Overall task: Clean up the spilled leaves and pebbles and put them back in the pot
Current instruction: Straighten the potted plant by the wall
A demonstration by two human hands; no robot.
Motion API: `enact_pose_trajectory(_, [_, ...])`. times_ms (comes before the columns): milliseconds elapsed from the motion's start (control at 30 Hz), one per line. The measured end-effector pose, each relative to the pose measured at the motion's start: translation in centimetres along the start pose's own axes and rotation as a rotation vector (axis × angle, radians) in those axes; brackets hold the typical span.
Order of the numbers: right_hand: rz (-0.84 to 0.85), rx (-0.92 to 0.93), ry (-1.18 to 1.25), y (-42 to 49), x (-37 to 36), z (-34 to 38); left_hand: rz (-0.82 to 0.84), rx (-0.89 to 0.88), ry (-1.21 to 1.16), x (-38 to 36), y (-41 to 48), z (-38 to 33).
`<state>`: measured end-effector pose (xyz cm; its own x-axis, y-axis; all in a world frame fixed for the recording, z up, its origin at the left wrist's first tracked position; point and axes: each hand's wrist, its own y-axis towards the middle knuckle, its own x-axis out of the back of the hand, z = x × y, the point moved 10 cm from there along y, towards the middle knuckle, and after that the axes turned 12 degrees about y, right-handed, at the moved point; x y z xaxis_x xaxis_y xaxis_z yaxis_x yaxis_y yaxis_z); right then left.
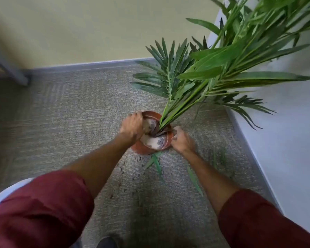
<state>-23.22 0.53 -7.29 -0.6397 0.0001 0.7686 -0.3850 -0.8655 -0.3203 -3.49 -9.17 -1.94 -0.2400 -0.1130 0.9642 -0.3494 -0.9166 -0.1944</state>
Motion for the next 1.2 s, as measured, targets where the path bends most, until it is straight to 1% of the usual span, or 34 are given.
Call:
enact_pose_trajectory(67, [0.161,-0.099,0.144,1.1,-1.1,-1.0,0.057,-0.013,0.03,0.3,1.1,0.7])
enact_pose_trajectory(133, [0.274,-0.196,0.251,2.2,-1.6,-1.8,0.154,-0.03,0.021,0.4,2.1,1.4])
enact_pose_trajectory(233, [0.426,-0.25,0.322,3.0,-3.1,-1.8,0.29,-0.049,-0.033,-0.4,2.9,1.3])
enact_pose_trajectory(400, [0.499,-0.321,0.368,4.2,-4.9,-2.0,0.532,-0.003,-0.169,-4.0,3.1,1.7])
enact_pose_trajectory(500, [0.542,-0.362,0.407,3.4,-6.8,-2.1,0.584,-0.019,-0.208,-5.1,3.1,1.8])
enact_pose_trajectory(667, [0.387,-0.365,0.492,3.4,-8.3,-2.7,0.525,-0.038,-0.234,-5.1,3.3,1.8])
enact_pose_trajectory(767, [0.331,-0.378,0.53,3.3,-8.1,-2.9,0.404,-0.043,-0.195,-4.0,3.4,2.2])
enact_pose_trajectory(867, [0.291,-0.362,0.506,3.6,-7.4,-2.8,0.293,-0.079,-0.151,-2.9,3.2,1.7])
enact_pose_trajectory(967, [0.259,-0.324,0.477,4.5,-6.0,-2.6,0.261,-0.068,-0.159,-2.0,3.1,1.6])
enact_pose_trajectory(1200, [0.19,-0.25,0.438,7.6,-1.0,-2.7,0.204,0.013,-0.35,-0.8,5.3,0.7])
